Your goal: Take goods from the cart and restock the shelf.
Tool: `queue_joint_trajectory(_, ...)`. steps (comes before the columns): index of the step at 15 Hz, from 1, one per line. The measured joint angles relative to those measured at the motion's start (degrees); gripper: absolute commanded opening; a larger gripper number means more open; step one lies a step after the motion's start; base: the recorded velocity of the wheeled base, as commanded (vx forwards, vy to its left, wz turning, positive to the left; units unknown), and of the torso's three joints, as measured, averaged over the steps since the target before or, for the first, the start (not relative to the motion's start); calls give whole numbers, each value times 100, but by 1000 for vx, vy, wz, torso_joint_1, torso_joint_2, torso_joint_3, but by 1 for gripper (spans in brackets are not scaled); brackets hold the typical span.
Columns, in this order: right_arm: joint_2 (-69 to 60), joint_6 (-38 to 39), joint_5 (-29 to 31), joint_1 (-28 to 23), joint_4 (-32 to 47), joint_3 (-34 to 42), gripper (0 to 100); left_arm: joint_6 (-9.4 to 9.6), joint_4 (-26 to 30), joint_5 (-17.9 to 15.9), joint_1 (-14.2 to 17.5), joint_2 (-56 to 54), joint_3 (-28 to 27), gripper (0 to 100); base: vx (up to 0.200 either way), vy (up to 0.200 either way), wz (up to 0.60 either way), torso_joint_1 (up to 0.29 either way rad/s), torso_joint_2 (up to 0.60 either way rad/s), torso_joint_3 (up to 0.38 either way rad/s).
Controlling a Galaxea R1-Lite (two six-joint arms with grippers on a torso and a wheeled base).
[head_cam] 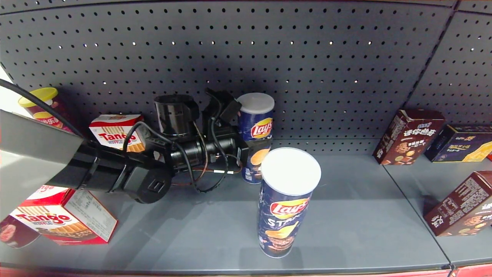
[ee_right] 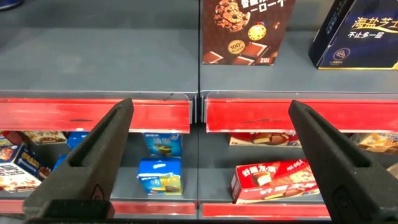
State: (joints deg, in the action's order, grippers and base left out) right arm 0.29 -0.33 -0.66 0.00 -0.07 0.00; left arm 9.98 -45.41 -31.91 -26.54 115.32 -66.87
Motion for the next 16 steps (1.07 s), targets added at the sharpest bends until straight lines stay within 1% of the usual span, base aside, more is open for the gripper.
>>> queue_joint_trajectory(2,0,1,-2,0,0,0,100,9,-33,1,5,63,-16,0,0,0,0,0,0,0)
queue_joint_trajectory(3,0,1,0,0,0,0,100,16,-54,6,0,88,-13,100,0,0,0,0,0,0)
queue_joint_trajectory(6,0,0,-2,-5,0,0,100,20,-76,48,-33,121,13,100,0,0,0,0,0,0)
queue_joint_trajectory(8,0,1,0,0,0,0,100,16,-246,52,-39,99,96,100,0,0,0,0,0,0)
queue_joint_trajectory(10,0,0,-2,0,0,0,100,5,-446,63,-33,-69,417,100,0,0,0,0,0,0)
queue_joint_trajectory(11,0,1,0,0,0,0,100,6,-501,112,-27,-215,667,100,0,0,0,0,0,0)
queue_joint_trajectory(12,0,-2,-2,0,0,0,100,6,-525,236,-20,-358,916,100,0,0,0,0,0,0)
queue_joint_trajectory(13,0,-2,-2,0,0,0,100,6,-568,483,-17,-510,1193,100,0,0,0,0,0,0)
queue_joint_trajectory(14,0,0,0,0,0,0,100,2,-668,909,-11,-664,1486,100,0,0,0,0,0,0)
queue_joint_trajectory(16,0,0,-2,0,0,0,100,-2,-914,1686,-30,-863,1853,100,0,0,0,0,0,0)
